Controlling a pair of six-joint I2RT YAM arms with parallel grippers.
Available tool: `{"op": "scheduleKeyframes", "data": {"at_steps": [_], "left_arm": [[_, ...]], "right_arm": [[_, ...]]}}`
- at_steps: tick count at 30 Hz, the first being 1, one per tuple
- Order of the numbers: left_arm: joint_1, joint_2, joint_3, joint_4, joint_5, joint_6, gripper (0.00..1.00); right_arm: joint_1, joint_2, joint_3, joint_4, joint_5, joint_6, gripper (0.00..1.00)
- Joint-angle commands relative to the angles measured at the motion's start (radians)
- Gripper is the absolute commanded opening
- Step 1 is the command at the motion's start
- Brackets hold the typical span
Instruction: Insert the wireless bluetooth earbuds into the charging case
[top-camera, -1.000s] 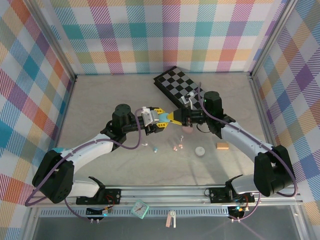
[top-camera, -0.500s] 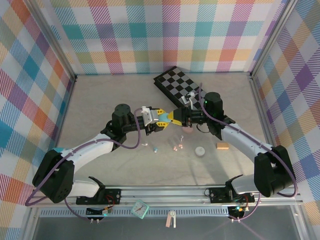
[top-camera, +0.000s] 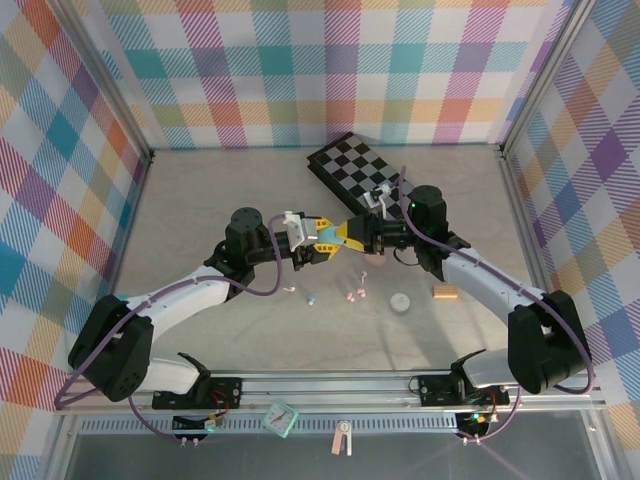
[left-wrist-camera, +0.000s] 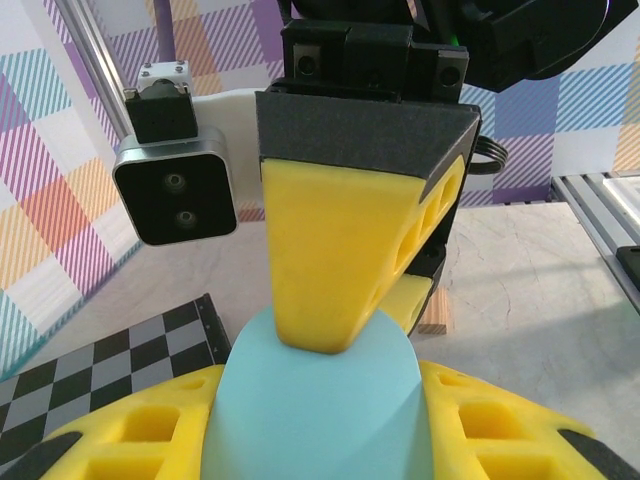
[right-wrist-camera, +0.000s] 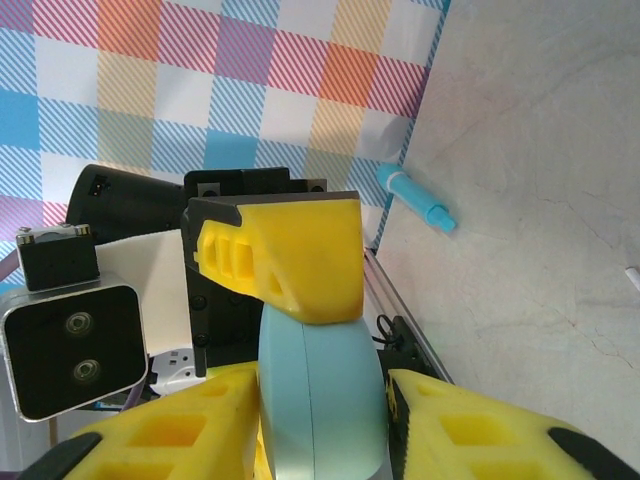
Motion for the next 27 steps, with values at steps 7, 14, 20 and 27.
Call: {"op": "scheduleKeyframes", "data": {"at_steps": [7,14,20,27], "left_arm": [[0.002,0.000,0.017,0.064,0.031,-0.013,0.65],[0.076,0.039,-0.055,0.398,0.057,-0.284,1.00],[0.082,0.073,-0.075,0.544,0.095,-0.355,0.95],[0.059,0.113,-0.050,0.532,0.122,-0.332,0.90]], "right_arm": [[-0.003,-0.047,-0.017,0.010,0.020,-0.001,0.20],[-0.048,-0.074,-0.058,0.119,0.018,0.120,0.18],[-0.063,-0.043,-0.117,0.400,0.014,0.349,0.17],[-0.062,-0.030,-0.121,0.499,0.032,0.444,0.16]]}}
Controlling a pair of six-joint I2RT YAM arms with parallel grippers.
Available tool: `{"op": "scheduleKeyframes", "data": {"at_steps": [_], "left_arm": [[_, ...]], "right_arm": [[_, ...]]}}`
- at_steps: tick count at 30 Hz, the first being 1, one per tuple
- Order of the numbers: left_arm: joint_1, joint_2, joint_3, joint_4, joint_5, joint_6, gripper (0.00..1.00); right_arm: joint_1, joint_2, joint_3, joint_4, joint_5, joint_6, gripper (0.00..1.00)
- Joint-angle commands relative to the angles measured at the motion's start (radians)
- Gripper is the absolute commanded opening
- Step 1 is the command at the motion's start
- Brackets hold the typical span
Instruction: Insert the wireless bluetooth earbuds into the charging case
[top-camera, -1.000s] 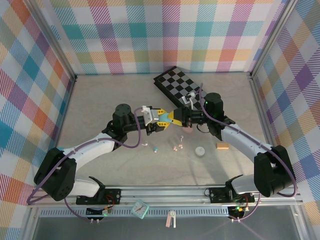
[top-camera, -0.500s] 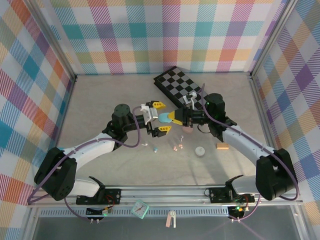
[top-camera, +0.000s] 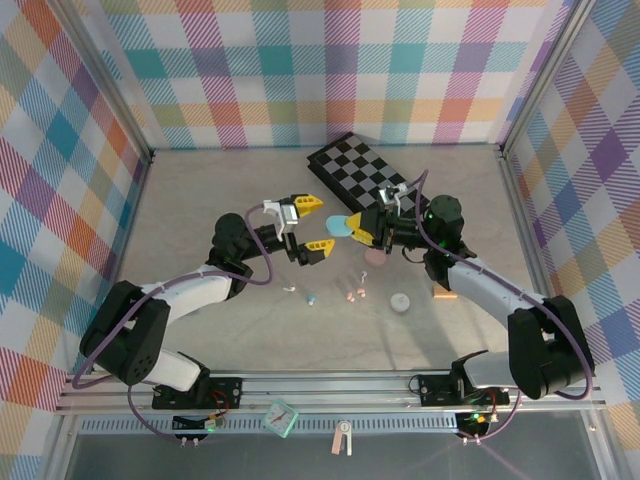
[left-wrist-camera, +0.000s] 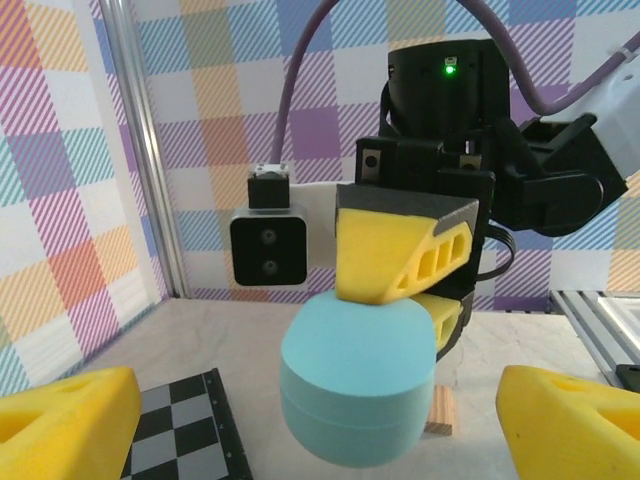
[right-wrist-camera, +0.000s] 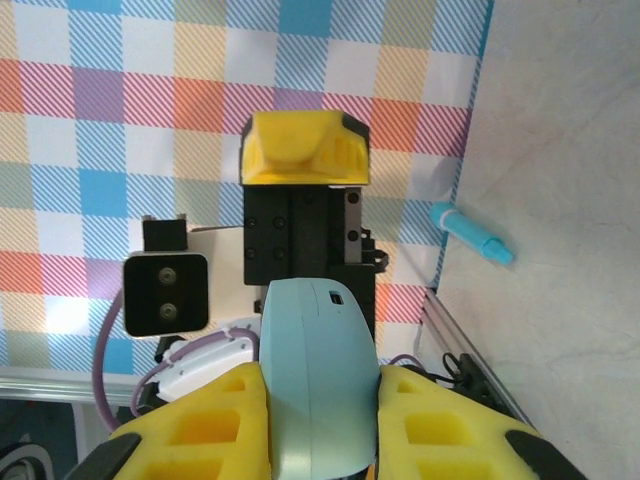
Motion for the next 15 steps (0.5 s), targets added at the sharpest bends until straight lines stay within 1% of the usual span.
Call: {"op": "scheduleKeyframes", "data": {"at_steps": [1,4,7,11,15], "left_arm": [[-0.021,0.023,0.025,0.038,0.050,0.008,0.90],[-0.032,0.036,0.044,0.005,0.056,0.033,0.85],[-0.036,0.042,0.050,0.002,0.048,0.041,0.76],[-0.040,0.049,0.069,-0.026,0.048,0.054,0.70],[-0.051,0.056,0.089,-0.067,0.062,0.070,0.65]], "right_arm": [[0.003,0.002,0.006,0.112,0.002,0.064,0.16],[0.004,-0.002,0.011,0.107,-0.004,0.064,0.16],[0.004,-0.010,0.016,0.078,-0.011,0.051,0.16],[0.006,-0.025,0.025,0.013,-0.019,0.003,0.16],[0.006,-0.023,0.022,0.020,-0.023,0.001,0.14]]}}
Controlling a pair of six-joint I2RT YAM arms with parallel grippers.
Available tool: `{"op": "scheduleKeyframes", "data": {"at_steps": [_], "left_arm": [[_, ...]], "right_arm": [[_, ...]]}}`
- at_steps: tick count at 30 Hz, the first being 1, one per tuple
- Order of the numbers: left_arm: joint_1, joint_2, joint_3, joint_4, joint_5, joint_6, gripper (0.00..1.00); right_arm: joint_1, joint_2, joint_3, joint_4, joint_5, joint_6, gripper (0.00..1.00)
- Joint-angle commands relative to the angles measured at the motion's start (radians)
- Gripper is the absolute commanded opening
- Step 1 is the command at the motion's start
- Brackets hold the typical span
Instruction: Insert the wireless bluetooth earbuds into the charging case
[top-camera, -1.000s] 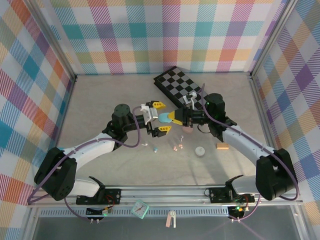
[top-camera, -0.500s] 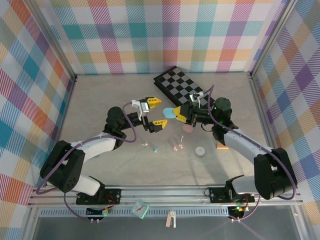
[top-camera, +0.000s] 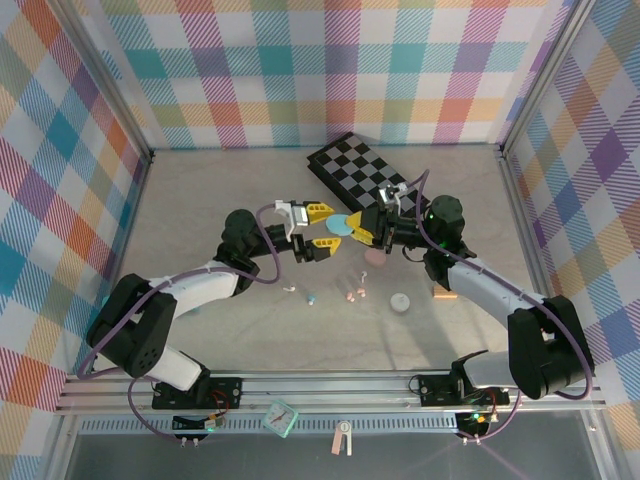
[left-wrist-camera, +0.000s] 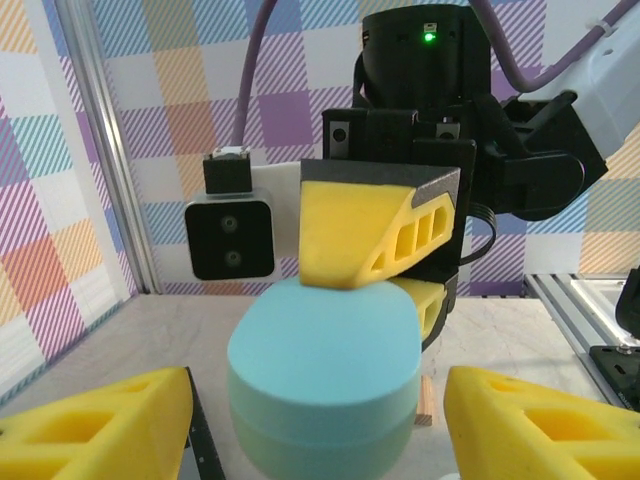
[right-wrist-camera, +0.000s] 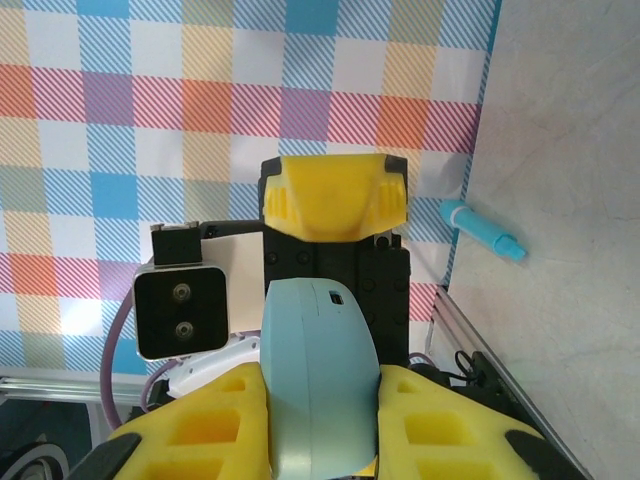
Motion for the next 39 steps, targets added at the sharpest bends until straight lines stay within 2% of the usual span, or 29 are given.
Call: {"op": "scheduleKeyframes", "data": {"at_steps": [1,4,10,23,26,28,34,39], "left_arm": [[-0.017,0.011,0.041,-0.026,0.041,0.032,0.63],[-0.023,0.013,0.045,-0.046,0.052,0.044,0.60],[-0.032,0.021,0.044,-0.042,0.048,0.046,0.60],[-0.036,0.016,0.046,-0.031,0.038,0.037,0.46],[-0.036,0.014,0.044,-0.027,0.041,0.030,0.47],[-0.036,0.011,0.041,-0.022,0.039,0.027,0.52],[-0.036,0.009,0.038,-0.018,0.041,0.018,0.48],[-0.036,0.012,0.035,0.010,0.039,-0.001,0.52]], "right_arm": [[0.005,-0.024,0.020,0.009,-0.016,-0.026,0.14],[0.007,-0.025,0.017,0.014,-0.015,-0.026,0.13],[0.008,-0.030,0.018,0.027,-0.013,-0.019,0.12],[0.014,-0.035,0.002,0.027,-0.006,-0.022,0.12],[0.014,-0.036,-0.001,0.026,-0.005,-0.023,0.12],[0.014,-0.036,-0.004,0.025,-0.001,-0.025,0.12],[0.016,-0.040,-0.008,0.021,0.003,-0.028,0.12],[0.016,-0.044,-0.012,0.015,0.007,-0.032,0.12]]}}
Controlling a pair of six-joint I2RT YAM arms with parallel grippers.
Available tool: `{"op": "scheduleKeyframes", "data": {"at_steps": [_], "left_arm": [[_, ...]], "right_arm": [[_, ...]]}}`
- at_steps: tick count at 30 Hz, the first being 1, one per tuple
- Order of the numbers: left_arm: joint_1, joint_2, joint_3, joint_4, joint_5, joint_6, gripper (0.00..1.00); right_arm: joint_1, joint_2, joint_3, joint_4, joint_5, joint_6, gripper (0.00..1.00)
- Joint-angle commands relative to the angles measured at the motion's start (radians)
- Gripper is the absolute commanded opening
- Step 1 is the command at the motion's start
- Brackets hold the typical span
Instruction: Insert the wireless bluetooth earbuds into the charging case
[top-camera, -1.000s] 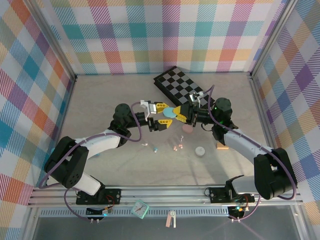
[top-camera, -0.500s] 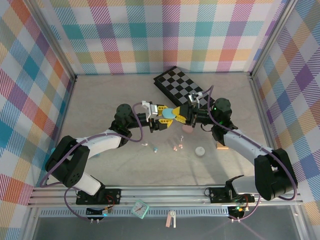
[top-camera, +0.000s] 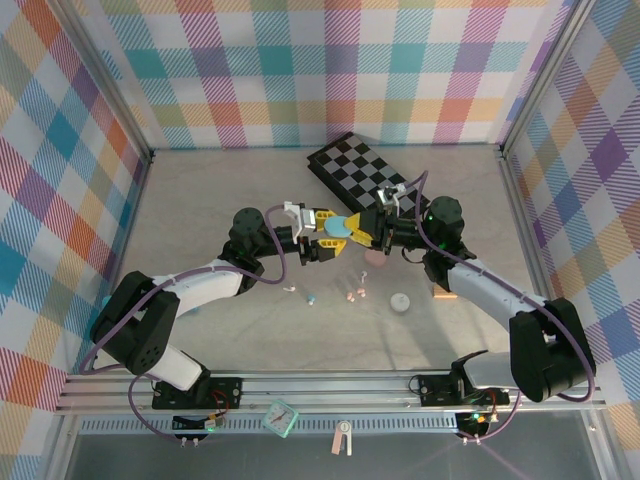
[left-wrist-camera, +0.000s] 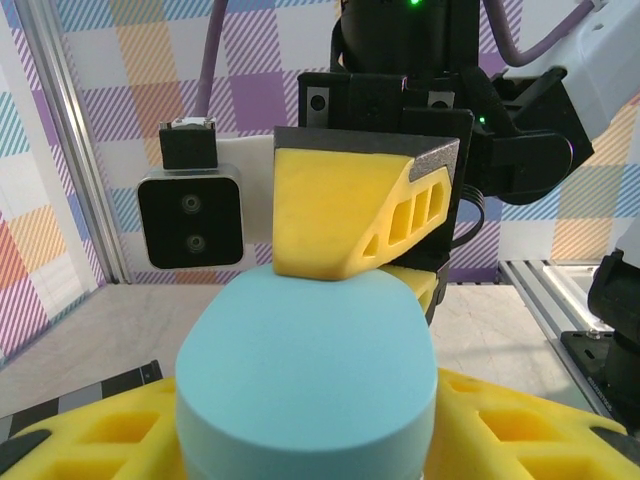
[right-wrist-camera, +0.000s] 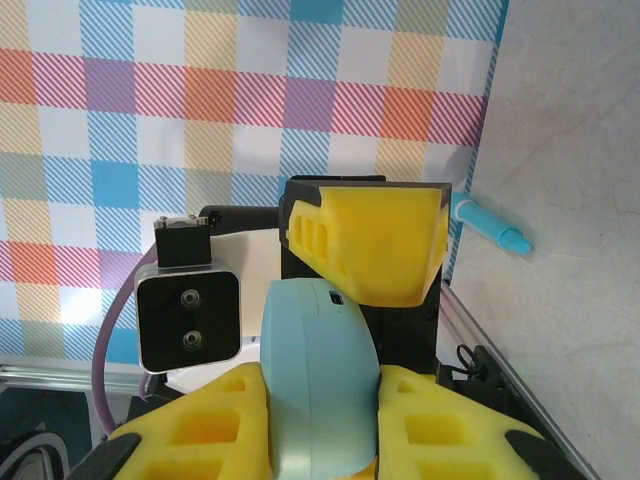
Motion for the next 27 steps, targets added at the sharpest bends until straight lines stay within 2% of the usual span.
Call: {"op": "scheduleKeyframes", "data": {"at_steps": [1,7,14,16,19,22,27], "left_arm": [[-0.006,-0.005,0.015,0.066,0.025,-0.021,0.51],[-0.006,0.001,0.014,0.093,0.029,-0.047,0.50],[-0.006,0.003,0.015,0.092,0.038,-0.047,0.43],[-0.006,0.004,0.014,0.092,0.043,-0.044,0.43],[-0.007,0.006,0.014,0.092,0.042,-0.040,0.50],[-0.008,0.007,0.014,0.091,0.041,-0.036,0.51],[-0.008,0.010,0.021,0.091,0.047,-0.036,0.44]], "right_arm": [[0.007,-0.030,-0.011,0.018,0.007,-0.030,0.12],[0.006,-0.039,-0.014,0.006,0.010,-0.042,0.12],[0.007,-0.047,-0.011,0.009,0.011,-0.035,0.12],[0.008,-0.049,-0.007,0.011,0.010,-0.032,0.12],[0.009,-0.050,-0.002,0.015,0.009,-0.024,0.12],[0.008,-0.051,0.000,0.015,0.009,-0.023,0.12],[0.010,-0.050,-0.001,0.012,0.010,-0.025,0.12]]}}
